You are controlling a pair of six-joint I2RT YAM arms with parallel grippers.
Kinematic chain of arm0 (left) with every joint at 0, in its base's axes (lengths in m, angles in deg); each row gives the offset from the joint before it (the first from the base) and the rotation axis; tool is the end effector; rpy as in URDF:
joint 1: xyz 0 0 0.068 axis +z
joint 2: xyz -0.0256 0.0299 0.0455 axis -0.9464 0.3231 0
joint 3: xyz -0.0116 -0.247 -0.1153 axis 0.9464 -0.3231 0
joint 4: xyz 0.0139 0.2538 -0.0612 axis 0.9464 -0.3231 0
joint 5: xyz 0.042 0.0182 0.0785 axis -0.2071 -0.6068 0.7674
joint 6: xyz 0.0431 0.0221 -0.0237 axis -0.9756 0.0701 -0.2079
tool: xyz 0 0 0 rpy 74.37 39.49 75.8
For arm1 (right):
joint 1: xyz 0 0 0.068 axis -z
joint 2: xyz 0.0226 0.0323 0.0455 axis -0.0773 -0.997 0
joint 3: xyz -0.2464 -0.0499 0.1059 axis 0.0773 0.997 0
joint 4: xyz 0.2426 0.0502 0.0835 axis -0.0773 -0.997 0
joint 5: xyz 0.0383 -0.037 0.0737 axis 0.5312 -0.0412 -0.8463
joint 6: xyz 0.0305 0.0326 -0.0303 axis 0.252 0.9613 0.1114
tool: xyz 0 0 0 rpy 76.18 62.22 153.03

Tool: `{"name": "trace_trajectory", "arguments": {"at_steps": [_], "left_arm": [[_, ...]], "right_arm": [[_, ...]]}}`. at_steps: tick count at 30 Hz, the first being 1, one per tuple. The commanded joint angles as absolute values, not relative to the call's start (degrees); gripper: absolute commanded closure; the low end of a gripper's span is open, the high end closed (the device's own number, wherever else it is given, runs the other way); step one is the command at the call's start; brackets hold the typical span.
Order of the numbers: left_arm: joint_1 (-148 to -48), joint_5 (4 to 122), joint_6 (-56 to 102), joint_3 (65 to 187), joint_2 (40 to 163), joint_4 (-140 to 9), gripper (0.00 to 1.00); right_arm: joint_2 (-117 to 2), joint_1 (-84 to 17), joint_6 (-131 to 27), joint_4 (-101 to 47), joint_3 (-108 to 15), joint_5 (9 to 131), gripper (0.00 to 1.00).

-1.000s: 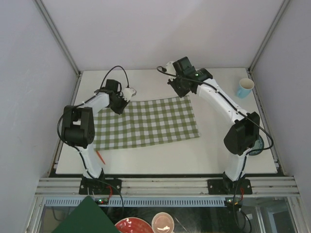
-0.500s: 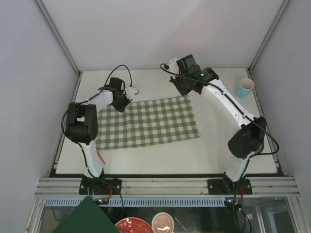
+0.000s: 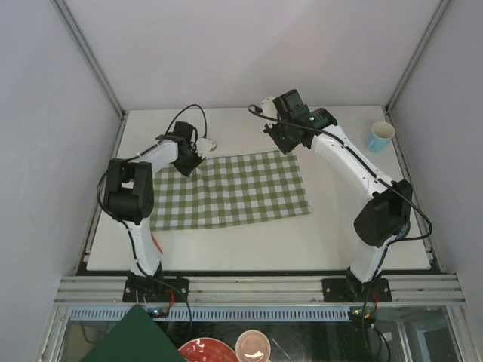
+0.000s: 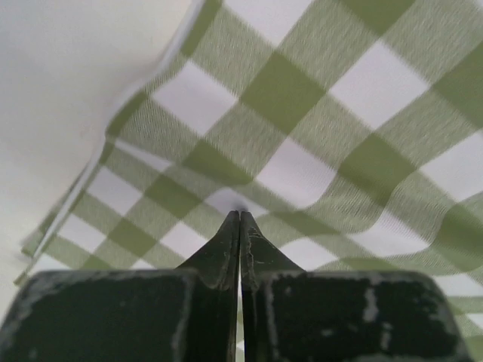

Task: Set the dinner table for one person
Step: Flatten out the napkin at the center of the board.

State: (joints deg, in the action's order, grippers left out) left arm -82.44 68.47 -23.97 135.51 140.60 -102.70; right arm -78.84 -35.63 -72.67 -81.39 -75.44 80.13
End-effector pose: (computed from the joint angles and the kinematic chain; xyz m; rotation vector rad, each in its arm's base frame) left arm 0.4016 -0.0818 0.1692 1.0961 2.5272 0.0495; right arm 0.3311 0.1989 0.3534 -0.9409 2.3049 0.0790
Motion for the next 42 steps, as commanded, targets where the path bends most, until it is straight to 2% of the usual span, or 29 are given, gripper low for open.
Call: {"name": "trace_trajectory", "arguments": {"at_steps": [1,3,6,10,16,24,33,38,42], "left_arm": [[-78.08,70.11,-24.02,132.10,132.40,-103.45,0.93],[-73.92,67.60,-23.79,131.06,129.09,-104.20,0.85],[-66.70,63.50,-24.14,130.09,125.24,-104.86,0.67],[-59.93,58.81,-25.63,130.93,125.45,-107.94,0.63],[-51.01,42.83,-28.23,141.27,133.77,-119.05,0.51],[-47.31,29.07,-32.26,150.90,143.13,-129.29,0.49],[-47.25,31.61,-30.88,152.42,147.92,-125.97,0.50],[-47.16,34.02,-29.80,150.92,148.18,-122.23,0.55],[-47.17,34.28,-29.28,151.16,148.17,-121.62,0.55]], "right_arm": [[-78.58,-35.86,-72.95,-80.35,-74.84,78.91,1.00],[-78.40,-35.85,-73.07,-80.07,-74.01,78.90,1.00],[-77.94,-35.65,-73.14,-79.37,-72.50,78.64,1.00],[-77.51,-35.46,-73.22,-78.41,-71.12,78.00,1.00],[-76.53,-35.46,-73.57,-77.91,-69.96,77.50,1.00],[-75.64,-35.37,-73.58,-77.97,-68.96,77.74,1.00],[-75.35,-35.26,-73.49,-77.87,-68.95,77.21,1.00],[-75.74,-35.37,-73.29,-78.17,-69.04,76.84,1.00],[-75.94,-35.46,-73.27,-78.33,-69.11,76.71,1.00]]}}
